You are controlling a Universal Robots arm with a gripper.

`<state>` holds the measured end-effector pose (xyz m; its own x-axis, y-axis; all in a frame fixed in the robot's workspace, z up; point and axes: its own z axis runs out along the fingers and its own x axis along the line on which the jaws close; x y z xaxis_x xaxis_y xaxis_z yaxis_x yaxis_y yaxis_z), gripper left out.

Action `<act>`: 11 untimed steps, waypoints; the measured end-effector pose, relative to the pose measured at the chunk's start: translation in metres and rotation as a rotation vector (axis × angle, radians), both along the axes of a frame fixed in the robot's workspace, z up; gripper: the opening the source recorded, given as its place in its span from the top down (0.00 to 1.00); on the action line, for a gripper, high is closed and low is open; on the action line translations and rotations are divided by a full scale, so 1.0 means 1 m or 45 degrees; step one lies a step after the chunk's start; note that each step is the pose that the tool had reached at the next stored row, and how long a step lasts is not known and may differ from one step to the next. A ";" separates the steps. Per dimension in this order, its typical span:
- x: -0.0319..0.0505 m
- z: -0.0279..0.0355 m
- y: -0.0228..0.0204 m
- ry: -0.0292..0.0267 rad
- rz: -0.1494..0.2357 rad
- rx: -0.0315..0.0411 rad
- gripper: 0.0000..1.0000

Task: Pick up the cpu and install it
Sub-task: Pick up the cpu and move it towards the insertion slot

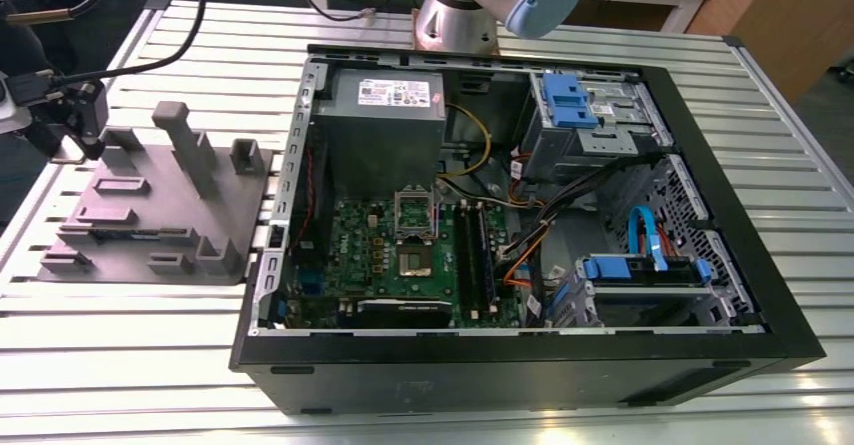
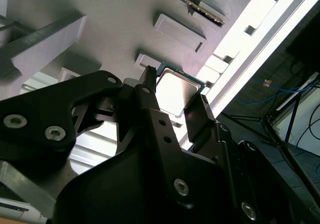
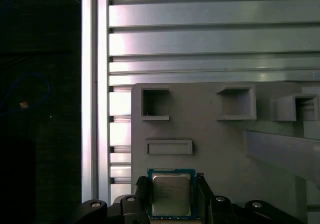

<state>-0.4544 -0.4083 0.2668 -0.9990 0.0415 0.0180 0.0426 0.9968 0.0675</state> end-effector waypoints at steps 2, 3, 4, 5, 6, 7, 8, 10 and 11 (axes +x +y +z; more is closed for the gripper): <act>0.0011 0.0001 0.0000 0.0001 0.000 -0.0001 0.53; 0.0021 0.0000 -0.0001 0.0000 0.000 0.0000 0.53; 0.0035 0.0000 -0.0001 0.0002 0.000 0.0000 0.53; 0.0057 0.0001 -0.0001 0.0003 0.000 -0.0001 0.53; 0.0075 0.0000 0.0000 0.0001 0.000 0.0000 0.53; 0.0078 0.0000 0.0000 0.0001 0.000 0.0000 0.53; 0.0078 0.0000 0.0000 0.0000 0.000 0.0000 0.53; 0.0078 0.0000 -0.0001 0.0002 0.000 -0.0001 0.53; 0.0079 0.0000 -0.0001 0.0000 0.000 -0.0007 0.53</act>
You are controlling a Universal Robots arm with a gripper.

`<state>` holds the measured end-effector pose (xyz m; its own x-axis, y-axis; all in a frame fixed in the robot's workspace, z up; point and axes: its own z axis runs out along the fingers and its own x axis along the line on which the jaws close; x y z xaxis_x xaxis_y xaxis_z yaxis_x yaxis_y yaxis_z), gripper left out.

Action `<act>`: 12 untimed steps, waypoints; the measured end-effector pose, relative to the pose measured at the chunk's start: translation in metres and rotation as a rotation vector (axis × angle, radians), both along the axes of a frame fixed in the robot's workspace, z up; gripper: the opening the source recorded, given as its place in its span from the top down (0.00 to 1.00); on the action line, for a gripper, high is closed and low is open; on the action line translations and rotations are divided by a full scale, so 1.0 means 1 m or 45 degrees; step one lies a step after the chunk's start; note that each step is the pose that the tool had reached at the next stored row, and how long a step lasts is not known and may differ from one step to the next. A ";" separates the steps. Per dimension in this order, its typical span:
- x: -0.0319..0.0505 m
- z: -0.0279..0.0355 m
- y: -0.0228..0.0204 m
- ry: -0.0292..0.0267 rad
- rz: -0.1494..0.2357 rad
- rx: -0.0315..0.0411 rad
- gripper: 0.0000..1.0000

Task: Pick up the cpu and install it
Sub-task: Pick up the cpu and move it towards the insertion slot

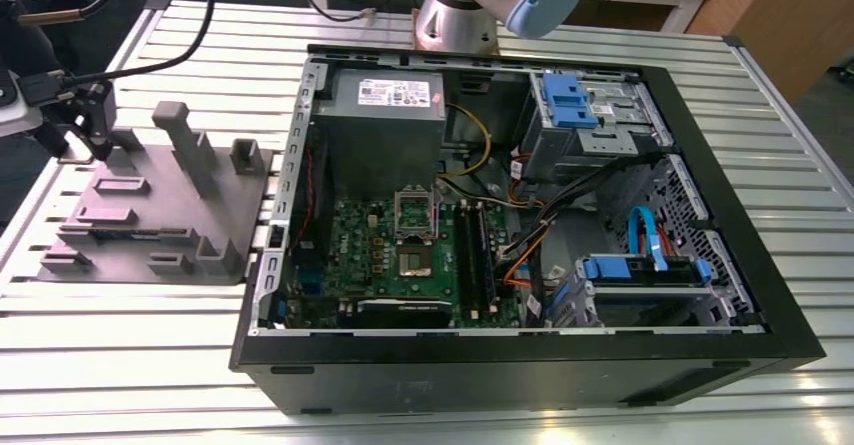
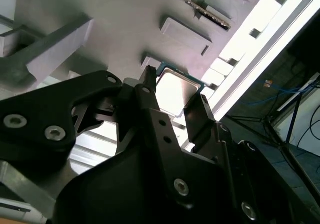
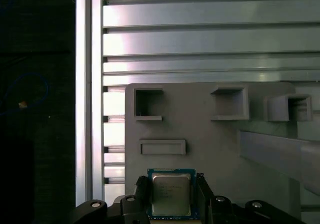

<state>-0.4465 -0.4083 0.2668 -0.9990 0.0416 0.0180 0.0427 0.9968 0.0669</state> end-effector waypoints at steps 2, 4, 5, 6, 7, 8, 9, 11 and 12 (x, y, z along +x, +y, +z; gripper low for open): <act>0.0001 0.0006 0.0000 0.0001 0.000 -0.0055 0.53; 0.0001 0.0025 -0.0001 0.0004 0.000 -0.0106 0.53; 0.0001 0.0039 0.0000 0.0003 0.000 -0.0109 0.53; 0.0000 0.0051 0.0000 0.0004 0.000 -0.0111 0.53; 0.0000 0.0062 0.0000 0.0003 0.000 -0.0112 0.53; 0.0001 0.0076 0.0000 0.0002 0.000 -0.0113 0.53; 0.0001 0.0090 0.0000 0.0002 0.000 -0.0114 0.53; 0.0001 0.0123 0.0001 0.0002 0.000 -0.0113 0.53; 0.0001 0.0139 0.0001 0.0002 0.000 -0.0113 0.53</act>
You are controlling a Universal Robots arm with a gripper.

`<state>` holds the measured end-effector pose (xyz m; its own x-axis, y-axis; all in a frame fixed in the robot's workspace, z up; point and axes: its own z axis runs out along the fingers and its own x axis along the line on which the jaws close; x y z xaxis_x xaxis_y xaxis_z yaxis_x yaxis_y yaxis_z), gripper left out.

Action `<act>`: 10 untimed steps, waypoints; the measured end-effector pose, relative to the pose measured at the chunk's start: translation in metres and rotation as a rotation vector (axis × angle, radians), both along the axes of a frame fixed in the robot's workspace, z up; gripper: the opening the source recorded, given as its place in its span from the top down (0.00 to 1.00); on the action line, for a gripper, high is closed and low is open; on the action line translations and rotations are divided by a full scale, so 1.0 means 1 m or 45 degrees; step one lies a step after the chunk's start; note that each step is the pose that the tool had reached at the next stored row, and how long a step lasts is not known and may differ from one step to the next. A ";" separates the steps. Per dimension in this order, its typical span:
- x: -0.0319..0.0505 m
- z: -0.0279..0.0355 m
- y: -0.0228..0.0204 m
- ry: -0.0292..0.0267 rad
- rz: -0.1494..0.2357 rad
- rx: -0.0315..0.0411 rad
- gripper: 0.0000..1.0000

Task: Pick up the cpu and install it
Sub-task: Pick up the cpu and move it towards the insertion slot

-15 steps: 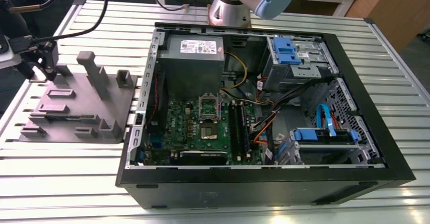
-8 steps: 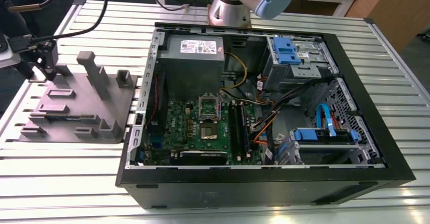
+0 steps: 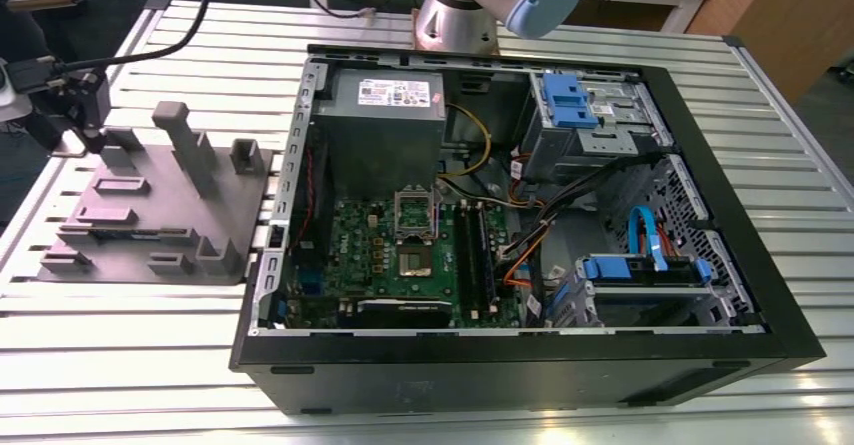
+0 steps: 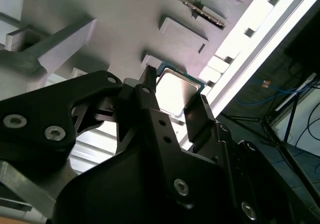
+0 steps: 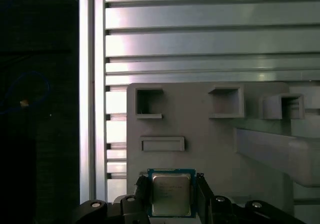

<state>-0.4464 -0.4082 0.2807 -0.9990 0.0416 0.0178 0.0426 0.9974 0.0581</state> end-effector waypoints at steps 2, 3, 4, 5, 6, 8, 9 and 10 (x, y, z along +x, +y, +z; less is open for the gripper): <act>0.0000 0.0033 0.0000 0.0000 0.000 0.0000 0.53; 0.0000 0.0049 0.0000 -0.0001 0.000 0.0001 0.53; -0.0001 0.0067 0.0000 0.0001 0.000 0.0000 0.53; 0.0000 0.0084 0.0000 0.0002 0.000 -0.0001 0.53; 0.0000 0.0100 0.0000 0.0001 0.000 0.0000 0.53; 0.0000 0.0135 0.0000 0.0001 0.000 0.0000 0.53; 0.0000 0.0151 0.0000 0.0000 0.000 0.0000 0.53; 0.0000 0.0164 0.0000 0.0001 0.000 0.0000 0.53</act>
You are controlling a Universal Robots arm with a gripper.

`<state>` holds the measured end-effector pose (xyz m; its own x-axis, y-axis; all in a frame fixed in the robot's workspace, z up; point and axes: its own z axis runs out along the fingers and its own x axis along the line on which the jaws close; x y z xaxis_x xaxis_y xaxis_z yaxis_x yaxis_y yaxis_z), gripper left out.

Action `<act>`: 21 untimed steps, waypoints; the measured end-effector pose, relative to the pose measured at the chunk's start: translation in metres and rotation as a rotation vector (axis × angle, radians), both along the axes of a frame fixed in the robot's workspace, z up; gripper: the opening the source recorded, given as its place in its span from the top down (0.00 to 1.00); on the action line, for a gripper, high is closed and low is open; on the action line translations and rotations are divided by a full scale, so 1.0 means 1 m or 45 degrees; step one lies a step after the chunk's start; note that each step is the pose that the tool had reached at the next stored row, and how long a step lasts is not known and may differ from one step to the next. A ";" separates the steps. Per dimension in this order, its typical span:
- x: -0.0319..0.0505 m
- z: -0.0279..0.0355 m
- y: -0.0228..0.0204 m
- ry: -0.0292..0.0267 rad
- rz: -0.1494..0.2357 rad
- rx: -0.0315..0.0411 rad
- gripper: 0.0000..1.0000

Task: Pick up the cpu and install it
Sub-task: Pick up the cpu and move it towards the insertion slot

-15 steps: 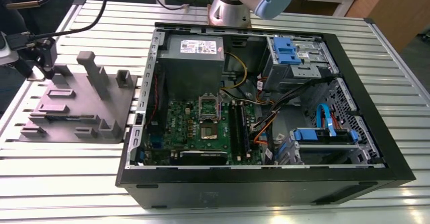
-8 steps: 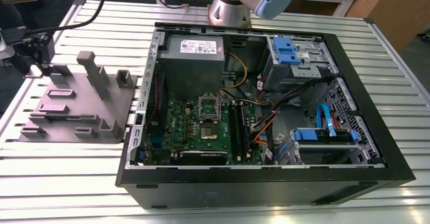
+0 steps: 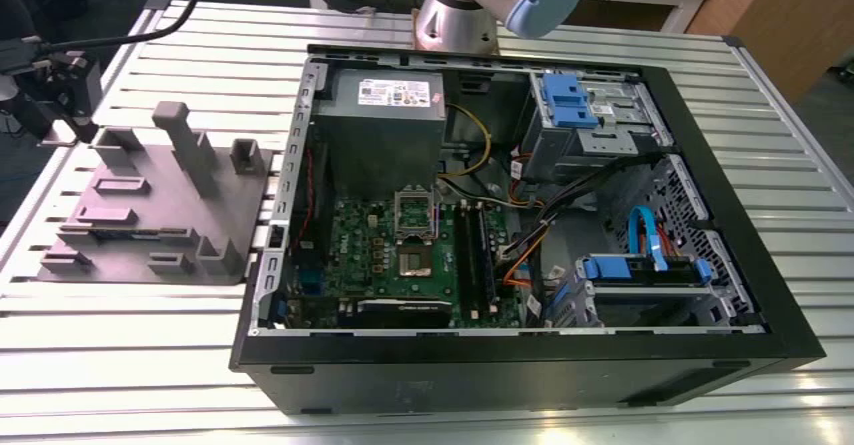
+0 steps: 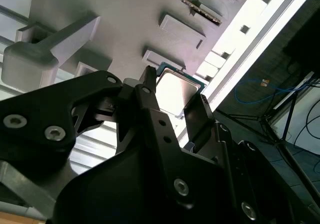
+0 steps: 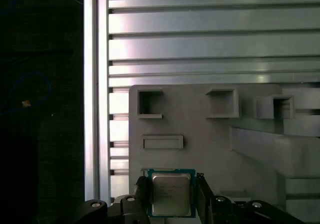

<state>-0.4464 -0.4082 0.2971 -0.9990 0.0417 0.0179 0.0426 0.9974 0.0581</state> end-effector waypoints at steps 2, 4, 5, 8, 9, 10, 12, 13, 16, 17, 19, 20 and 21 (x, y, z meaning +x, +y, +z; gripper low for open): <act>0.0000 0.0023 0.0000 0.0000 0.000 0.0000 0.53; 0.0000 0.0044 0.0000 0.0000 0.000 0.0000 0.53; 0.0000 0.0055 0.0000 0.0001 0.000 0.0000 0.53; 0.0000 0.0086 0.0000 0.0000 0.000 0.0000 0.53; 0.0000 0.0096 0.0000 0.0001 0.000 0.0000 0.53; 0.0000 0.0106 0.0000 -0.0001 0.000 0.0000 0.53; 0.0000 0.0126 0.0000 0.0000 0.000 0.0000 0.53; 0.0000 0.0135 0.0000 0.0000 0.000 0.0000 0.53; 0.0000 0.0164 0.0000 0.0001 0.000 -0.0001 0.53; 0.0000 0.0174 0.0000 0.0001 0.000 0.0000 0.53; 0.0000 0.0194 0.0000 0.0000 0.000 0.0000 0.53; 0.0000 0.0203 0.0000 0.0000 0.000 0.0000 0.53; 0.0000 0.0212 0.0000 0.0000 0.000 0.0000 0.53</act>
<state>-0.4464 -0.4082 0.3183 -0.9990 0.0417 0.0178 0.0426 0.9974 0.0580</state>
